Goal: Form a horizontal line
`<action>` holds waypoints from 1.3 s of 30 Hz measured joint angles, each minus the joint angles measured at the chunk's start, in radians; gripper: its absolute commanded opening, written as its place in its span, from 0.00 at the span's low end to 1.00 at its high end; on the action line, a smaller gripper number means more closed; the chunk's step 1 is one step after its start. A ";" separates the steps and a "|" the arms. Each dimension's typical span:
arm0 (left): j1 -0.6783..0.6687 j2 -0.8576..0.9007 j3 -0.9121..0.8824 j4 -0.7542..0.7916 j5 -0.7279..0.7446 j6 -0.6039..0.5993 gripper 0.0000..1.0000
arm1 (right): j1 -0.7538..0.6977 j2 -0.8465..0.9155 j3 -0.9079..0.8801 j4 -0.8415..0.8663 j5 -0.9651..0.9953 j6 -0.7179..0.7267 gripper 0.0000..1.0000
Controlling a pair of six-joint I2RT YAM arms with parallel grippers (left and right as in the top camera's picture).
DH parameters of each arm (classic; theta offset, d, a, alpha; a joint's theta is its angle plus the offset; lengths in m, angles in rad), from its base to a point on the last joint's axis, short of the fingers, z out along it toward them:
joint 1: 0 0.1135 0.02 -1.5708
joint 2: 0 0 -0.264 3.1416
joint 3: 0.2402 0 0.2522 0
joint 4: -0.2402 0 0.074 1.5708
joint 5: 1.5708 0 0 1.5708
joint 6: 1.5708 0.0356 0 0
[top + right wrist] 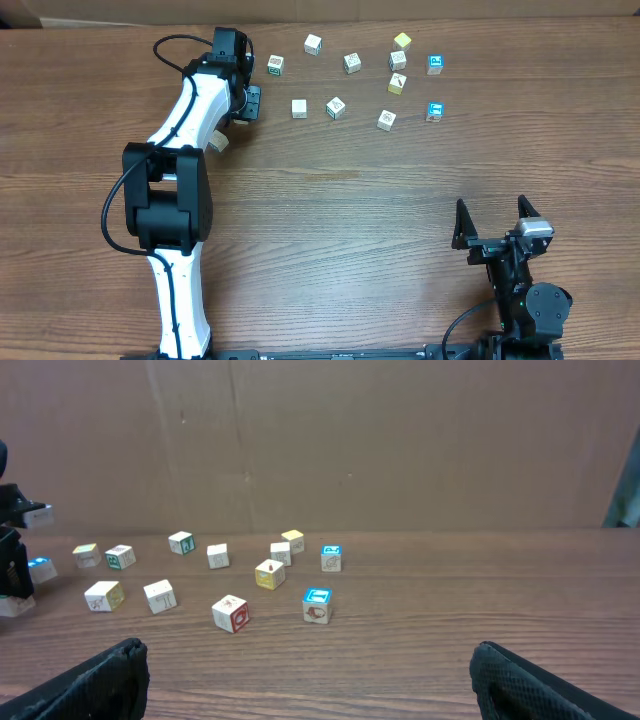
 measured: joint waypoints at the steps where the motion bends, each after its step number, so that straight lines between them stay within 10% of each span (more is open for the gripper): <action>1: 0.000 0.000 0.000 0.000 0.000 0.000 0.27 | 0.000 0.000 0.000 0.000 0.000 0.001 1.00; 39: -0.252 -0.060 0.114 -0.239 -0.058 -0.376 0.08 | 0.000 0.000 0.000 0.000 0.000 0.001 1.00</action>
